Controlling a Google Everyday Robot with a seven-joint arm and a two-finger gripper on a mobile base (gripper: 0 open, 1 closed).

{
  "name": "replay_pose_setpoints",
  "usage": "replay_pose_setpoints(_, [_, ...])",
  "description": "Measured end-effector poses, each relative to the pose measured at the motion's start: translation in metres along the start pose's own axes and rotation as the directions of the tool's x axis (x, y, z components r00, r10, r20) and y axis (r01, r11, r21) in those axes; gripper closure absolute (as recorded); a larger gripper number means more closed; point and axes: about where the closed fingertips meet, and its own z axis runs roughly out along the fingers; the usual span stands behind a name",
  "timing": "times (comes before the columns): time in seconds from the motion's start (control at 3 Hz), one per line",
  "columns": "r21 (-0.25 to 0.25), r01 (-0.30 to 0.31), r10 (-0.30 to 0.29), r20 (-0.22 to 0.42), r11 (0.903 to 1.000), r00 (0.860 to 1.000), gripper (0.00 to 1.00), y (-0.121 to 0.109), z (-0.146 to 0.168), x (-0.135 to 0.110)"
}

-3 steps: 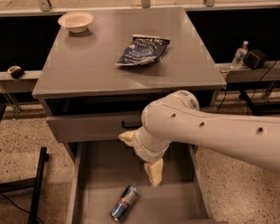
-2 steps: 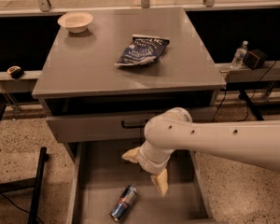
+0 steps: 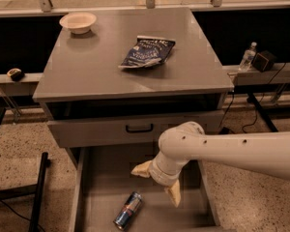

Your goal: Pick redbull can from middle drawer and place on counter

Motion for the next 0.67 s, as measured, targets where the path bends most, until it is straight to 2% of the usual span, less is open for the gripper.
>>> replay_pose_setpoints(0.33, [-0.001,-0.003,0.003,0.012,1.0000,1.000,0.00,0.000,0.009,0.005])
replay_pose_setpoints(0.67, [0.000,0.073,-0.073,0.025,0.9973,0.997,0.00,-0.016,0.052,0.013])
